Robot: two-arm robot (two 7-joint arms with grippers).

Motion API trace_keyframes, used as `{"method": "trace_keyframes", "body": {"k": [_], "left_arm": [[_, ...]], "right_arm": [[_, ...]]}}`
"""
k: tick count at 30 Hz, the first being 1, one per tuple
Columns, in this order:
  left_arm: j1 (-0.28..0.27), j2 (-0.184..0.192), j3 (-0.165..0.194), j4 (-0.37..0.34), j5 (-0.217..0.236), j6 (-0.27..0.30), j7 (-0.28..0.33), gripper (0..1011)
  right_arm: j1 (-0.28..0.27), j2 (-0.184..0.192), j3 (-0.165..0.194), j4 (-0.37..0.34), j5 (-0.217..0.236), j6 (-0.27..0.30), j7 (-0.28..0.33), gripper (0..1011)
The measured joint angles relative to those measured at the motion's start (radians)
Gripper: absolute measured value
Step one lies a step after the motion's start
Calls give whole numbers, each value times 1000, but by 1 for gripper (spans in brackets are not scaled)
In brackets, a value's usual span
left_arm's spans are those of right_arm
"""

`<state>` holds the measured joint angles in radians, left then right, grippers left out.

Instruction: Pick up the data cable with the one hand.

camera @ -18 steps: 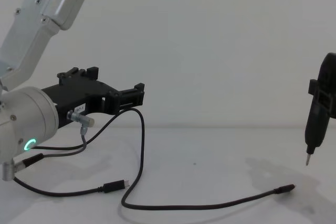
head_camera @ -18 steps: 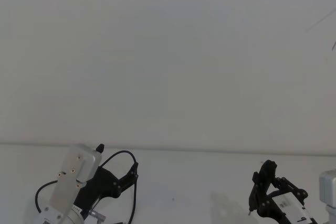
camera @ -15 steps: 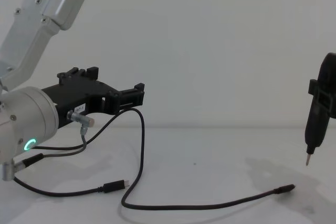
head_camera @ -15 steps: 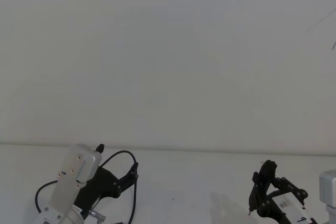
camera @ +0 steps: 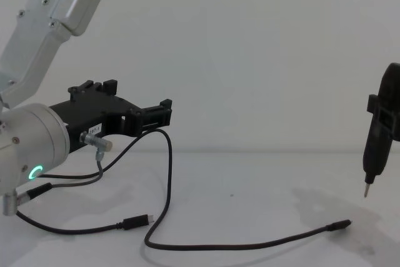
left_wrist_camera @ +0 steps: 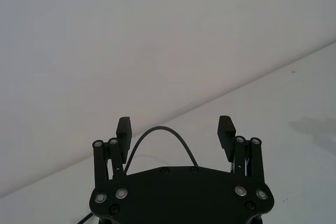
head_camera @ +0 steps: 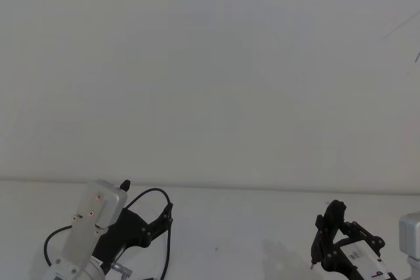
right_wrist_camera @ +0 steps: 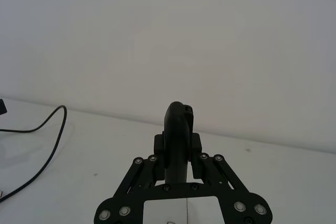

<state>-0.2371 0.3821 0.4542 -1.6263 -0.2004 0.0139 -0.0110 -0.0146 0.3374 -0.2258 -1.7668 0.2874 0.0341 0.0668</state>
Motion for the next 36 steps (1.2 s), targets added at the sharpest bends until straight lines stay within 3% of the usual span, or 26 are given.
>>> {"method": "trace_keyframes", "body": {"k": [36], "left_arm": [[0, 0, 0, 0, 0, 0, 0, 1001]], "right_arm": [[0, 0, 0, 0, 0, 0, 0, 268]]}}
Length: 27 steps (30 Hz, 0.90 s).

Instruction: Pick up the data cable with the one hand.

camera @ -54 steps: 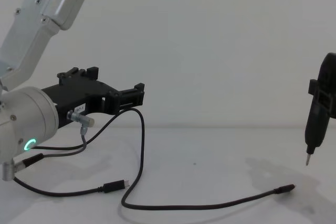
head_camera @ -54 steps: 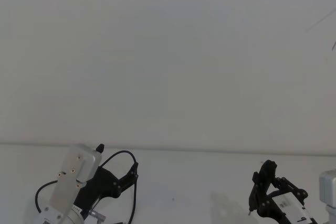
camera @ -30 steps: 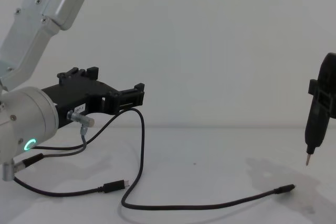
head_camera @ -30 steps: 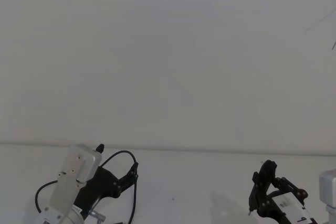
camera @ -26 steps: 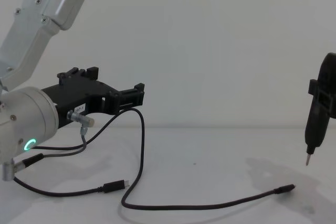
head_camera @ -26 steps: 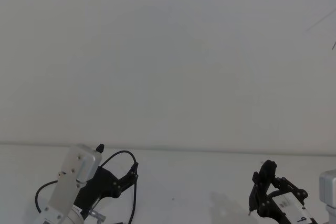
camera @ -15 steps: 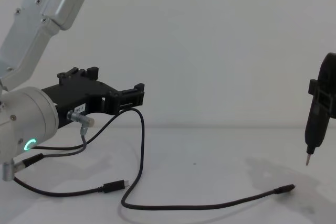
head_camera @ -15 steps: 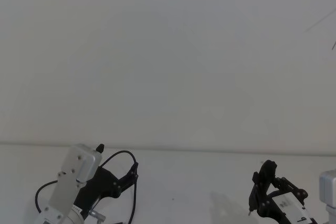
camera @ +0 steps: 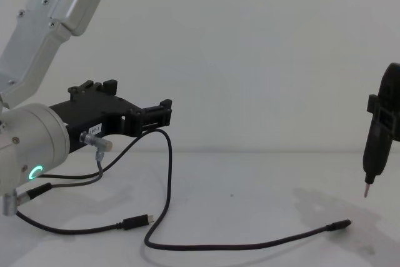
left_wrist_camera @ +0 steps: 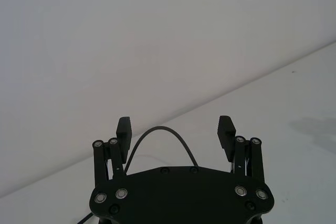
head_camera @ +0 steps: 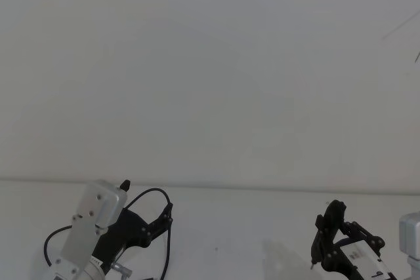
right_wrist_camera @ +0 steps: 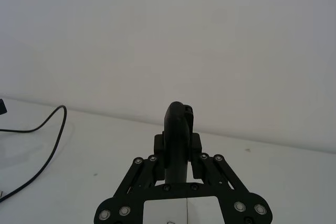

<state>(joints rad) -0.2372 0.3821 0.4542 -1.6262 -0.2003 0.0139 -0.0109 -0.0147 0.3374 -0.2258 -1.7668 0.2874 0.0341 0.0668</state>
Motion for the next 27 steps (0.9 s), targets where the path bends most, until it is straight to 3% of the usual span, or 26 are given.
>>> {"method": "trace_keyframes", "body": {"k": [17, 27], "left_arm": [[0, 8, 0, -4, 0, 0, -12, 1001], [-13, 68, 6, -34, 3, 4, -101, 1001]], "right_arm": [[0, 0, 0, 0, 0, 0, 0, 268], [0, 0, 0, 0, 0, 0, 0, 268]]}}
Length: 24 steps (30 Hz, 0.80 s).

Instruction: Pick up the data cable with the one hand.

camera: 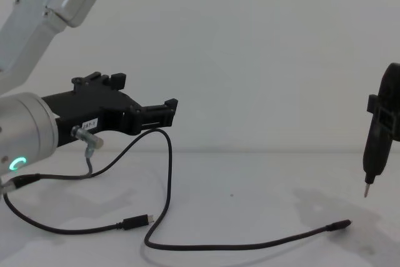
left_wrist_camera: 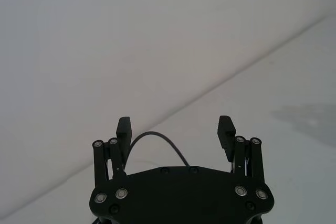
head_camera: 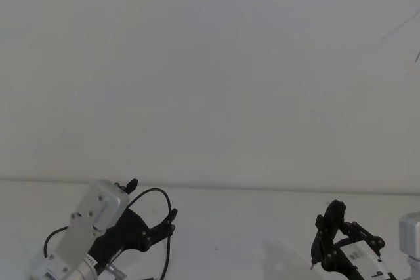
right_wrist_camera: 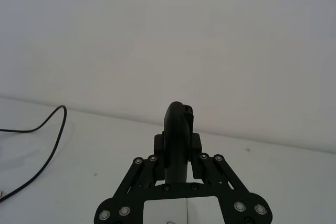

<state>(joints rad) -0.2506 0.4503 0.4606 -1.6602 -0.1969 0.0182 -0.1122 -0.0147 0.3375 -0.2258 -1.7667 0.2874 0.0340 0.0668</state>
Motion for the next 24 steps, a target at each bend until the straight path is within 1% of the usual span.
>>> {"method": "trace_keyframes", "body": {"k": [3, 6, 8, 9, 12, 13, 15, 16, 17, 18, 19, 21, 22, 23, 24], "left_arm": [[-9, 29, 4, -13, 1, 2, -48, 1001], [-15, 47, 6, -20, 1, 4, -78, 1000], [-24, 67, 10, -28, 1, 5, -109, 1000], [-31, 80, 13, -33, 2, 6, -135, 1001], [-41, 98, 18, -41, 2, 9, -169, 1001], [-49, 110, 22, -45, 4, 13, -195, 1001], [-56, 121, 26, -50, 5, 16, -218, 1001], [-66, 135, 31, -55, 6, 21, -246, 1001], [-70, 140, 34, -57, 7, 23, -255, 1001], [-81, 150, 39, -61, 9, 29, -283, 1001], [-81, 150, 39, -61, 9, 29, -283, 1001], [-104, 170, 52, -69, 12, 42, -333, 1000], [-104, 170, 52, -69, 12, 42, -333, 1001], [-116, 178, 59, -72, 14, 51, -359, 1001], [-123, 182, 63, -74, 16, 57, -372, 1000]], "right_arm": [[0, 0, 0, 0, 0, 0, 0, 268], [0, 0, 0, 0, 0, 0, 0, 268], [0, 0, 0, 0, 0, 0, 0, 268], [0, 0, 0, 0, 0, 0, 0, 268], [0, 0, 0, 0, 0, 0, 0, 268], [0, 0, 0, 0, 0, 0, 0, 268], [0, 0, 0, 0, 0, 0, 0, 268], [0, 0, 0, 0, 0, 0, 0, 268], [0, 0, 0, 0, 0, 0, 0, 268], [0, 0, 0, 0, 0, 0, 0, 268], [0, 0, 0, 0, 0, 0, 0, 268], [0, 0, 0, 0, 0, 0, 0, 268], [0, 0, 0, 0, 0, 0, 0, 268], [0, 0, 0, 0, 0, 0, 0, 268], [0, 0, 0, 0, 0, 0, 0, 268]]}}
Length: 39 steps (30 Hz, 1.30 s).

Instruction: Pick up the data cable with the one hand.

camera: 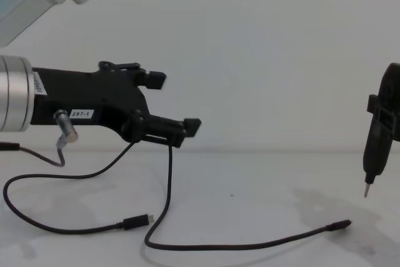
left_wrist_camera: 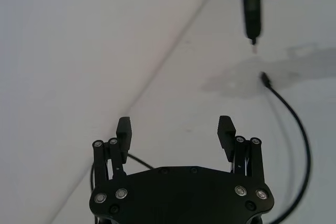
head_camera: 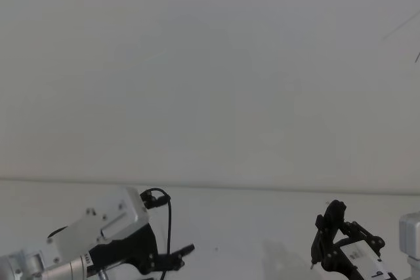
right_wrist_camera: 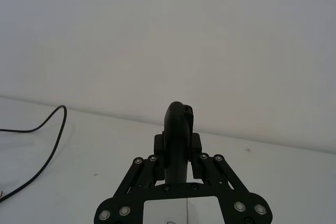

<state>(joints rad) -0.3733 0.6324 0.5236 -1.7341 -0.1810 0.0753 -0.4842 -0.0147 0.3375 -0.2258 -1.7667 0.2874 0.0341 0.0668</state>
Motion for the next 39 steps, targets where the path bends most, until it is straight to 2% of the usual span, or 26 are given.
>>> {"method": "trace_keyframes", "body": {"k": [3, 5, 7, 17, 30, 39], "left_arm": [[-39, 18, 24, -6, 5, 29, -76, 1001], [-49, 21, 29, -7, 6, 36, -89, 1001], [-81, 26, 53, -9, 9, 68, -148, 1000], [-172, 14, 135, -5, 24, 164, -273, 1001], [-221, -32, 207, 25, 48, 243, -304, 1000], [-240, -54, 250, 45, 66, 269, -309, 1000]], "right_arm": [[0, 0, 0, 0, 0, 0, 0, 268], [0, 0, 0, 0, 0, 0, 0, 268], [0, 0, 0, 0, 0, 0, 0, 268], [0, 0, 0, 0, 0, 0, 0, 268], [0, 0, 0, 0, 0, 0, 0, 268], [0, 0, 0, 0, 0, 0, 0, 268]]}}
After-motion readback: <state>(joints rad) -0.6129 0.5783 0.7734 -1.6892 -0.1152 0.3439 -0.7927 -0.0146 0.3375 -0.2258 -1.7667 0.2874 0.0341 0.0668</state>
